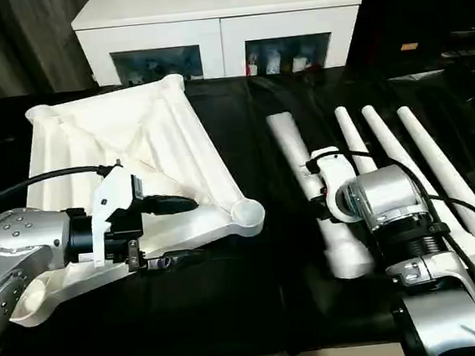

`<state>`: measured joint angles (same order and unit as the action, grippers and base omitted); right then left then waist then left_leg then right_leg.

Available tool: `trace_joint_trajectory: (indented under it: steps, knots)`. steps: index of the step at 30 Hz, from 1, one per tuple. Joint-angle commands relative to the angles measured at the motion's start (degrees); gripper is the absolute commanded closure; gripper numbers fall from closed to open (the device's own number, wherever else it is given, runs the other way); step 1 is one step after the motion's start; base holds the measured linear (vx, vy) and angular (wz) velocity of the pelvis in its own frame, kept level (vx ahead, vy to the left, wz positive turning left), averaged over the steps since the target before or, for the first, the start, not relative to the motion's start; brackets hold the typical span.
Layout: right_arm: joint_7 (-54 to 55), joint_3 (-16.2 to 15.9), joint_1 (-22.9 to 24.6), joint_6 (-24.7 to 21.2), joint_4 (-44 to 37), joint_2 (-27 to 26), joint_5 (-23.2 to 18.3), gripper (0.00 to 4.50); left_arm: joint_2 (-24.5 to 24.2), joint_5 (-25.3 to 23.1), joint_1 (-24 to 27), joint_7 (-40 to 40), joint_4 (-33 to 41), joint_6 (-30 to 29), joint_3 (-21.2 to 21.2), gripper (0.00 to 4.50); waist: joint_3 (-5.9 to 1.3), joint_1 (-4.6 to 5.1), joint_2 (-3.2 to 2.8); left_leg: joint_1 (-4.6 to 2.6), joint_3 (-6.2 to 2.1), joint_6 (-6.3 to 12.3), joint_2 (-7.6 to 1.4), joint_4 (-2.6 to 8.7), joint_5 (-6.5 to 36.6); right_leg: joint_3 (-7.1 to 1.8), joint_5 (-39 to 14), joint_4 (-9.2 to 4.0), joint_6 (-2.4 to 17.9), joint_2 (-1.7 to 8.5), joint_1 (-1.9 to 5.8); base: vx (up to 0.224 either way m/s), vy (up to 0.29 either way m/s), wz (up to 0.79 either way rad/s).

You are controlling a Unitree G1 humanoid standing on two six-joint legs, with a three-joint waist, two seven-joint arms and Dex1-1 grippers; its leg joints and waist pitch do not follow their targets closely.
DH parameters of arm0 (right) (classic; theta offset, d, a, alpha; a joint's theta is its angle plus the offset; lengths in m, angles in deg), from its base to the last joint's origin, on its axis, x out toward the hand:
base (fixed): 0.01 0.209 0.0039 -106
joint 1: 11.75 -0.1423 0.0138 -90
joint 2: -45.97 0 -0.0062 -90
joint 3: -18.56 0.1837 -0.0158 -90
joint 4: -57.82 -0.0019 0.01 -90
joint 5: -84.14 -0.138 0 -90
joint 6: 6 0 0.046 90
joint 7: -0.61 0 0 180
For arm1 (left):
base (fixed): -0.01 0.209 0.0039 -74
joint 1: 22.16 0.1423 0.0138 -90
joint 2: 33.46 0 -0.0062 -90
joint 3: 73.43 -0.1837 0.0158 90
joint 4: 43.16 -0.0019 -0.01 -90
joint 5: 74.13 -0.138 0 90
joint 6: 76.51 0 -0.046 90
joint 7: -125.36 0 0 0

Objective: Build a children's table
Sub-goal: Pick table leg

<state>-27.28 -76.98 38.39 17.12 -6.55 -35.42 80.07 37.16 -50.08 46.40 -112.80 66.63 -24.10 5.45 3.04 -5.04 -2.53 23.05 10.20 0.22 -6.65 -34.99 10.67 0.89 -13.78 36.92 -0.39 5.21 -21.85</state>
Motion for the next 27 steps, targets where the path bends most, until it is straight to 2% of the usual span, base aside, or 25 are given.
trace_joint_trajectory:
  steps: [1,5,6,9,10,11,12,13,14,15,16,18,19,21,23,24,27]
  knots:
    - [0.4,0.79,0.84,-0.89,1.02,-0.1,-0.8,2.66,-0.4,0.25,-1.26,0.74,1.08,-0.58,0.51,0.0,-3.66,0.07,0.0,-2.04,-1.96,-4.49,-5.09,4.7,10.15,-1.64,1.97,-3.68,13.91,3.11,1.74,0.0,0.0,0.0]
    - [1.69,4.76,0.09,-0.77,0.57,-0.65,-2.02,2.73,0.41,-0.28,-2.11,2.65,0.03,0.3,2.15,0.0,-3.75,0.07,0.01,-2.03,-1.98,-4.59,-5.04,4.58,9.74,-1.64,2.76,-3.61,14.04,3.09,1.84,0.0,0.0,0.0]
    - [1.96,5.79,-0.18,-0.72,0.47,-0.82,-2.36,2.73,0.54,-0.48,-2.28,3.07,-0.2,0.53,2.4,0.0,-3.78,0.02,-0.3,-2.01,-2.02,-4.53,-5.03,4.54,9.42,-1.64,3.07,-3.55,14.06,3.17,1.84,0.0,0.0,0.0]
    - [1.84,11.22,-1.07,1.88,-1.6,-2.03,-5.51,2.73,2.94,-3.13,-3.93,8.92,-4.2,1.56,4.24,0.0,-3.86,0.17,0.01,-1.94,-1.91,-3.81,-5.0,4.4,8.73,-1.67,4.75,-3.54,14.13,3.12,1.98,0.0,0.0,0.0]
    - [1.74,11.63,-1.1,2.48,-1.98,-2.1,-5.81,2.73,3.49,-3.49,-4.22,10.02,-4.92,1.77,4.61,0.0,-3.91,0.04,-0.01,-2.06,-1.91,-3.73,-4.99,4.32,8.77,-1.66,4.64,-3.59,14.13,3.19,1.93,0.0,0.0,0.0]
    - [1.67,13.47,-1.22,6.02,-3.59,-2.32,-6.93,2.73,6.56,-4.8,-5.88,15.7,-8.54,2.45,6.7,0.0,-3.92,0.16,0.13,-1.87,-1.94,-3.33,-5.02,4.31,8.34,-1.67,5.33,-3.58,14.22,3.24,2.13,0.0,0.0,0.0]
    - [2.05,14.22,-1.29,7.59,-3.92,-2.42,-7.18,2.73,7.8,-4.92,-6.61,17.84,-9.82,2.43,7.55,0.0,-4.05,0.01,0.44,-1.98,-1.9,-2.87,-5.1,4.11,7.56,-1.71,6.29,-3.56,14.32,3.41,2.18,0.0,0.0,0.0]
    - [2.07,14.24,-1.3,7.64,-3.93,-2.42,-7.19,2.73,7.84,-4.92,-6.63,17.9,-9.85,2.42,7.58,0.0,-4.07,-0.09,0.35,-1.93,-1.93,-2.55,-5.08,4.08,7.03,-1.65,6.52,-3.55,14.38,3.47,2.21,0.0,0.0,0.0]
    - [0.54,17.19,-1.31,15.23,-5.22,-3.05,-9.69,2.73,12.61,-2.07,-8.51,23.2,-11.76,0.08,11.31,0.0,-4.18,-0.1,0.51,-1.83,-1.92,-1.56,-5.09,3.91,5.68,-1.59,7.78,-3.47,14.77,3.55,2.3,0.0,0.0,0.0]
    - [-0.32,18.22,-1.25,17.89,-5.88,-3.39,-10.73,2.73,14.18,-0.73,-9.05,24.6,-12.04,-1.06,12.54,0.0,-4.23,-0.11,0.58,-1.78,-1.8,-1.34,-5.11,3.83,5.56,-1.57,8.34,-3.36,15.19,3.64,2.36,0.0,0.0,0.0]
    - [-0.32,18.22,-1.25,17.89,-5.88,-3.39,-10.73,2.73,14.18,-0.73,-9.05,24.6,-12.04,-1.06,12.54,0.0,-4.28,-0.19,0.58,-1.81,-1.75,-1.07,-5.13,3.72,5.47,-1.57,8.91,-3.35,15.7,3.75,2.33,0.0,0.0,0.0]
    - [-5.16,19.93,-1.28,19.58,-8.89,-4.29,-14.28,2.73,18.16,2.41,-11.09,27.82,-12.29,-2.13,14.9,0.0,-4.33,-0.38,0.88,-1.54,-1.83,1.98,-5.11,3.43,3.93,-1.46,10.44,-3.24,16.48,3.69,2.54,0.0,0.0,0.0]
    - [-5.16,19.93,-1.28,19.58,-8.89,-4.29,-14.28,2.73,18.16,2.41,-11.09,27.82,-12.29,-2.13,14.9,0.0,-4.32,-0.45,0.86,-1.44,-1.91,2.69,-5.14,3.38,3.49,-1.42,10.68,-3.21,16.71,3.7,2.59,0.0,0.0,0.0]
    - [-10.84,19.98,-0.82,20.04,-12.69,-4.97,-18.29,2.73,21.37,4.44,-13.68,30.23,-12.98,-4.21,16.72,0.0,-4.24,-0.55,0.94,-1.42,-1.89,4.73,-5.19,3.25,2.97,-1.3,9.3,-3.31,17.22,3.62,2.4,0.0,0.0,0.0]
    - [-13.27,19.47,-0.48,19.77,-14.48,-5.07,-19.89,2.73,22.22,4.83,-14.73,30.65,-13.34,-4.38,16.96,0.0,-4.11,-0.55,0.95,-1.34,-1.99,5.5,-5.28,3.28,3.55,-1.32,7.54,-3.46,17.18,3.67,2.38,0.0,0.0,0.0]
    - [-16.81,18.35,0.07,19.19,-17.14,-5.18,-22.62,2.73,23.56,6.94,-16.33,30.73,-13.24,-6.58,17.3,0.0,-4.12,-0.73,1.06,-1.52,-1.98,5.55,-5.37,3.21,4.17,-1.33,6.33,-3.48,17.32,3.81,2.35,0.0,0.0,0.0]
    - [-20.61,16.86,0.95,18.99,-20.3,-5.26,-25.83,2.73,25.22,10.15,-18.36,31.05,-12.41,-10.44,17.79,0.0,-3.99,-0.74,0.95,-1.58,-2.17,5.31,-5.53,3.36,4.32,-1.26,4.12,-3.51,17.11,3.66,2.04,0.0,0.0,0.0]
